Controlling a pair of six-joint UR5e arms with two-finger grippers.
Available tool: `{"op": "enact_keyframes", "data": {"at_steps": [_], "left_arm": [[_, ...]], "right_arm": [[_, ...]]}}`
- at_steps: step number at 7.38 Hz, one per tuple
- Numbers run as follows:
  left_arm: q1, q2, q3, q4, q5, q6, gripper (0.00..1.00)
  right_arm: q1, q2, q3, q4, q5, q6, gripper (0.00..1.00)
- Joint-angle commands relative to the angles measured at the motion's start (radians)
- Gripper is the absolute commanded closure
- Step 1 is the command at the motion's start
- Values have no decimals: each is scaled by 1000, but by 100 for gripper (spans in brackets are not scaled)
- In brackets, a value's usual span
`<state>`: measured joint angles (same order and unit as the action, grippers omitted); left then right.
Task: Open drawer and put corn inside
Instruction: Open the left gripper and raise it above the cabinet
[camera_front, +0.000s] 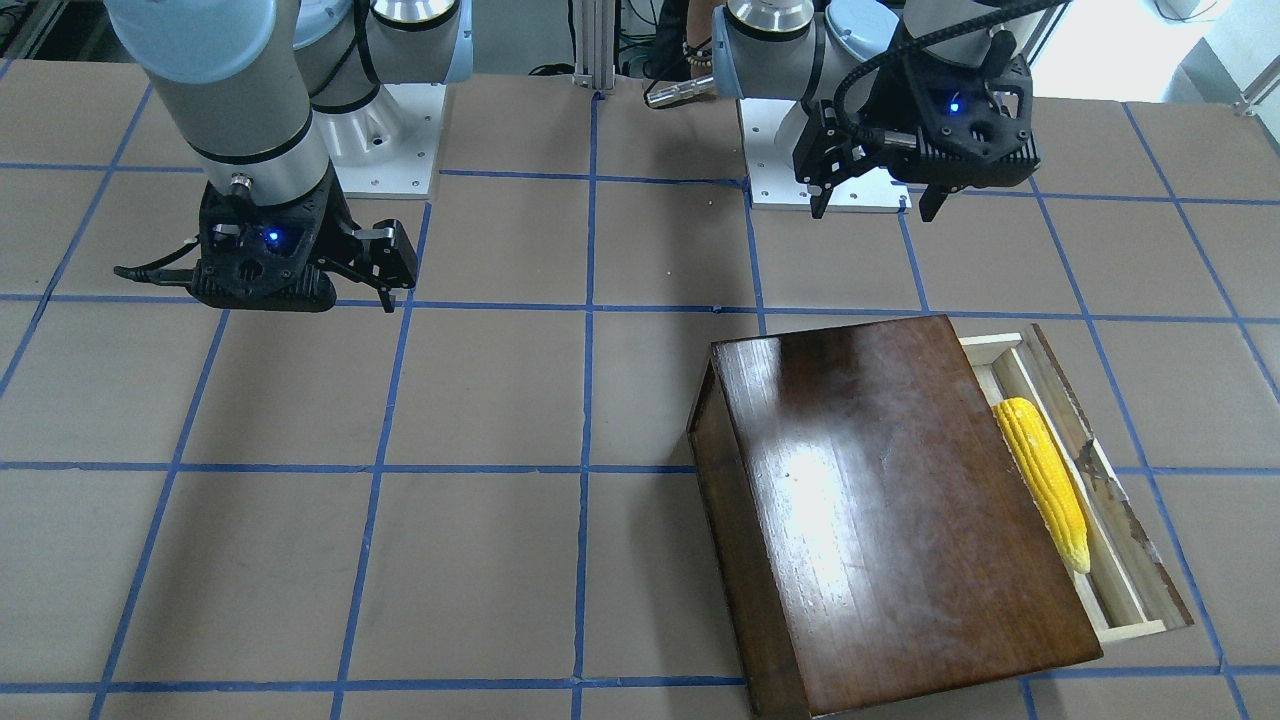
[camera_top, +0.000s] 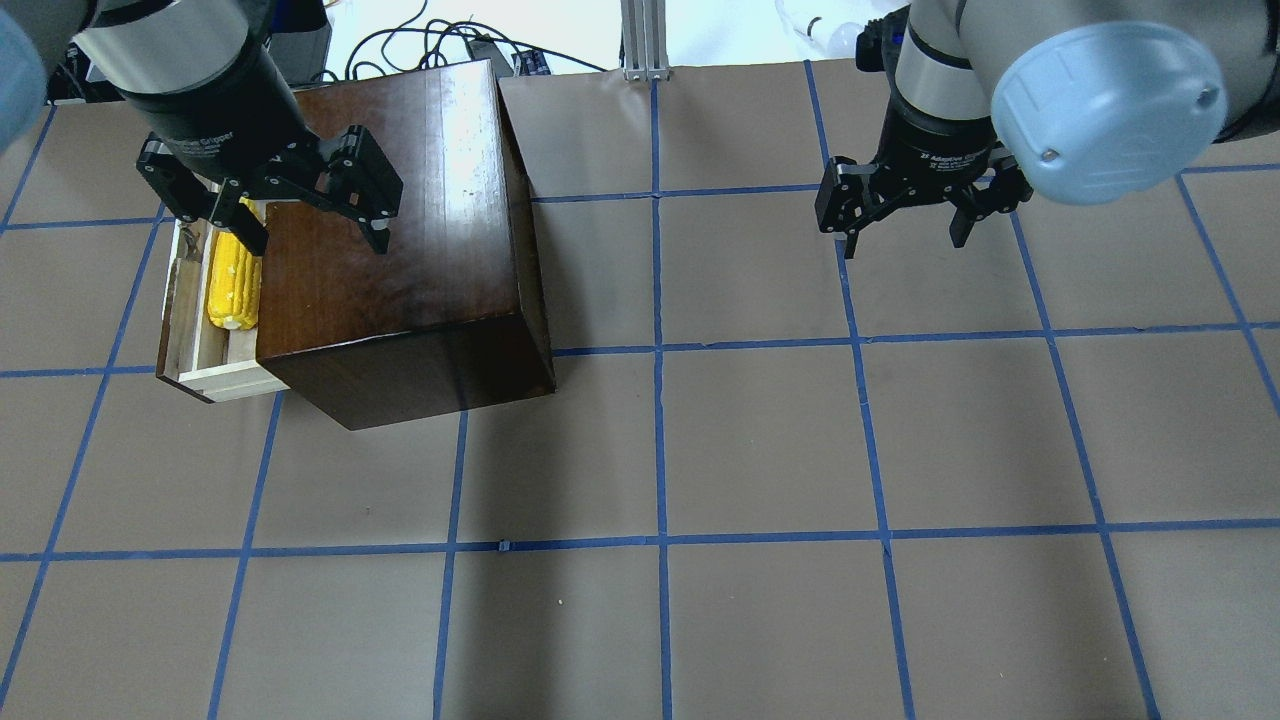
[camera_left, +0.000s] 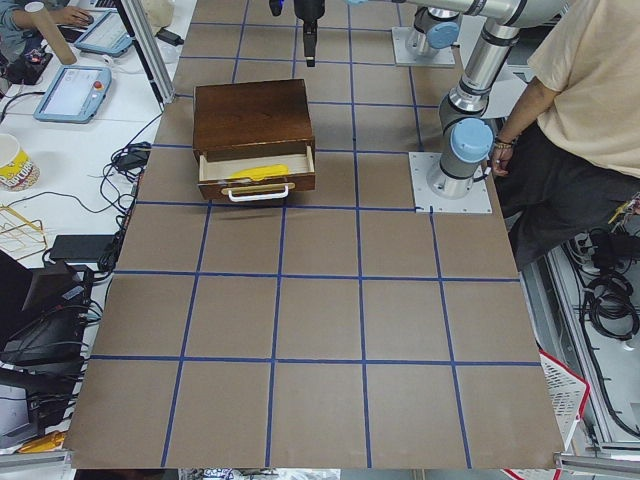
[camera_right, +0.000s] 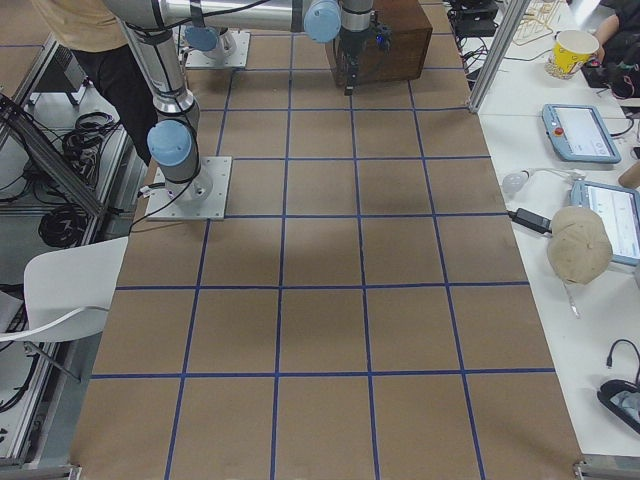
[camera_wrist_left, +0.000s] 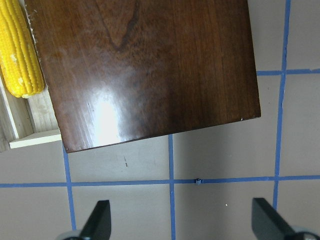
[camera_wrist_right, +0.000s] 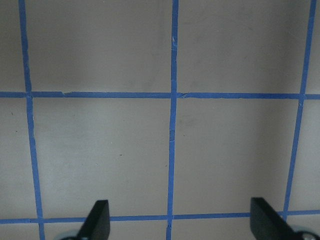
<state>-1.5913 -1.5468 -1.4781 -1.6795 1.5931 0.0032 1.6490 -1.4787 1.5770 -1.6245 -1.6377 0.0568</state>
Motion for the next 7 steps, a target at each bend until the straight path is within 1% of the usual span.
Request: {"op": "enact_keyframes", "data": {"at_steps": [1,3,7], "left_arm": [[14,-13,-18,186,2,15,0],[36,-18,-34,187,-4,18,0],[30,-22,-42,173,-4,23,0]], "right_arm": [[0,0,0,0,-1,0,0],[0,0,0,0,-1,0,0],[0,0,0,0,-1,0,0]]}}
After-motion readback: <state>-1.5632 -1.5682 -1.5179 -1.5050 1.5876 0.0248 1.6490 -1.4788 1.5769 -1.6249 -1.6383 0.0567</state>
